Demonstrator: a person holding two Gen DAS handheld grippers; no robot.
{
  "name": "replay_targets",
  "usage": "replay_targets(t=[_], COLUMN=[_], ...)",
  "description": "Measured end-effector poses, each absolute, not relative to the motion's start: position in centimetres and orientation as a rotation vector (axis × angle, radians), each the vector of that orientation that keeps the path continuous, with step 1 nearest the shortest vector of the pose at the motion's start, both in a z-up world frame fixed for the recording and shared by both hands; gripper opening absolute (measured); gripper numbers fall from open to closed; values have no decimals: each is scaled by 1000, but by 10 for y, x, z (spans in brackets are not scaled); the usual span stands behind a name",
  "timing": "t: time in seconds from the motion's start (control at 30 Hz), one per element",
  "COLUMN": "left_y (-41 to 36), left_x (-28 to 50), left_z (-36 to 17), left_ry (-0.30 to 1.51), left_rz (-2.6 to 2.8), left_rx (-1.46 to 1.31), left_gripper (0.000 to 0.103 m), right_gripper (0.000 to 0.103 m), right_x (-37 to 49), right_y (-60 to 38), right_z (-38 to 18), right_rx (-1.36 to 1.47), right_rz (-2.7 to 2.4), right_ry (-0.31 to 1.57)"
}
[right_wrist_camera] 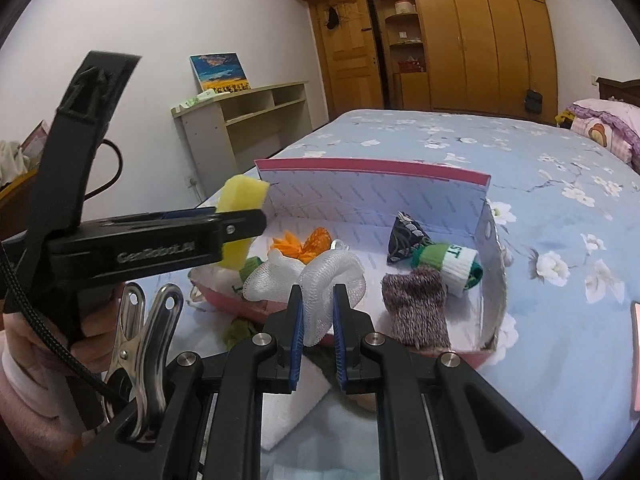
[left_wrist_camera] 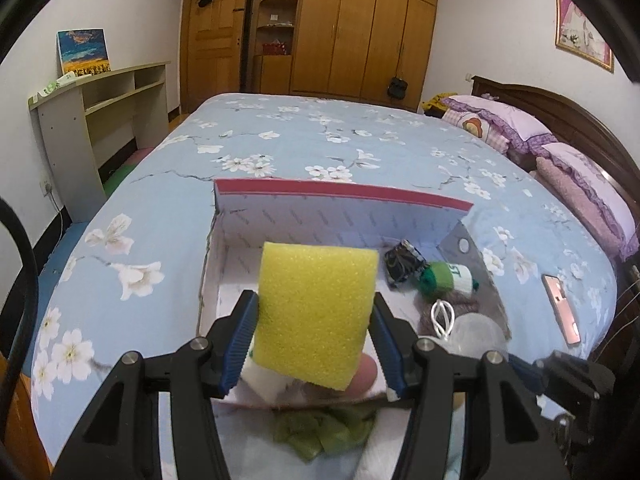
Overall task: Organize soft objects
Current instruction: 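Carry the yellow sponge and the plastic bag over the box with both grippers, then lower the sponge and bag into the box and open both grippers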
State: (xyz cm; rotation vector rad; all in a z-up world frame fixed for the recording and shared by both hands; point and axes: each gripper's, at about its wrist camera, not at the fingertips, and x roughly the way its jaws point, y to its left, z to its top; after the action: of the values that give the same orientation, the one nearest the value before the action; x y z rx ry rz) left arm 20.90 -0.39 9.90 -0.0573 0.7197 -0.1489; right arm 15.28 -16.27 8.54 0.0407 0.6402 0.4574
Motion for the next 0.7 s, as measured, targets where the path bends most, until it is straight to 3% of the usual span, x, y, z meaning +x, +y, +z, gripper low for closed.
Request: replay_targets(t=[0.7], left_y=[-10], left_x=[280], left_z=[56], left_ry=[798], left_rz=[-137], left_rx=[-75], left_gripper=[58], right_gripper=[14], right_x=[187], right_y=[-154], right_z=[62], right_rx=[6], right_rz=[428], right_ry=[652])
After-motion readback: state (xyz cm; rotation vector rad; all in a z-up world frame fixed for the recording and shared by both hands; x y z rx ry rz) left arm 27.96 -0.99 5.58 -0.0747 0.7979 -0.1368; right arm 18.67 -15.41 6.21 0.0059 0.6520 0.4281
